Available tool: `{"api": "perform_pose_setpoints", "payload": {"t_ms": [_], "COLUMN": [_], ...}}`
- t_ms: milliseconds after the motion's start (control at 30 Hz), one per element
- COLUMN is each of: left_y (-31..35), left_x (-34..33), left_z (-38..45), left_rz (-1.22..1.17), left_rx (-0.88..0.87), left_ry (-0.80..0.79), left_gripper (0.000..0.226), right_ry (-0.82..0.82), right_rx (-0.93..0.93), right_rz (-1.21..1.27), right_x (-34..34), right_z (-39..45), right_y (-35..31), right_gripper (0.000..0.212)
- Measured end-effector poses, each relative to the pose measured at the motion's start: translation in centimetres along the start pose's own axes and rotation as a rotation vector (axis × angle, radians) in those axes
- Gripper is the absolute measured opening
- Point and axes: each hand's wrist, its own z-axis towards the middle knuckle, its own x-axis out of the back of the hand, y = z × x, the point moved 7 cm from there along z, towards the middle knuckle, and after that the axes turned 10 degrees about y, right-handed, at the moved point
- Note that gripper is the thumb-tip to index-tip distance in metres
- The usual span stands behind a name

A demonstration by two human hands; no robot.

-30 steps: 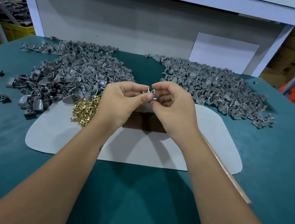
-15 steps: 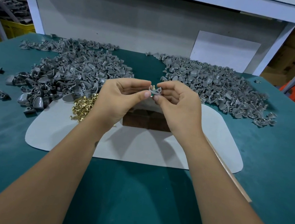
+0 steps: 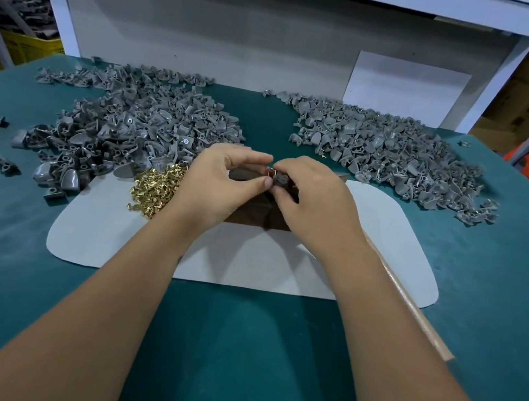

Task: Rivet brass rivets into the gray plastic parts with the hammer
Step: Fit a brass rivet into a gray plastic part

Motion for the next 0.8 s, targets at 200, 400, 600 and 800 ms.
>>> {"api": "perform_pose_setpoints", "payload": {"t_ms": [200,400,600,800], "left_y": [-0.9,-0.9,-0.9,-0.9], "left_x": [0.2,0.1,-0.2,0.2], "left_z": [0.0,0.1,-0.2,-0.1], "left_rz": [0.168,0.133,0.018,0.026], "left_rx": [0.010,0.004,0.065,0.056], "left_ry": [0.040,0.030,-0.003,0.049], "left_gripper": [0.029,0.018,0.014,0.020], "right_ry": [-0.044,-0.034,-0.037,0.044], "right_rx": [-0.042,-0.135,-0.198,-0.192], "right_rz": [0.086,0.138,0.136,0.103], "right_x": [-0.1,-0.1,-0.5,0.3], "right_z": [0.0,0.4,0.5,0.0], "right_y": [0.1,0.9,1.2,0.5], "right_gripper": [0.020,0.020,0.022,0.023]}}
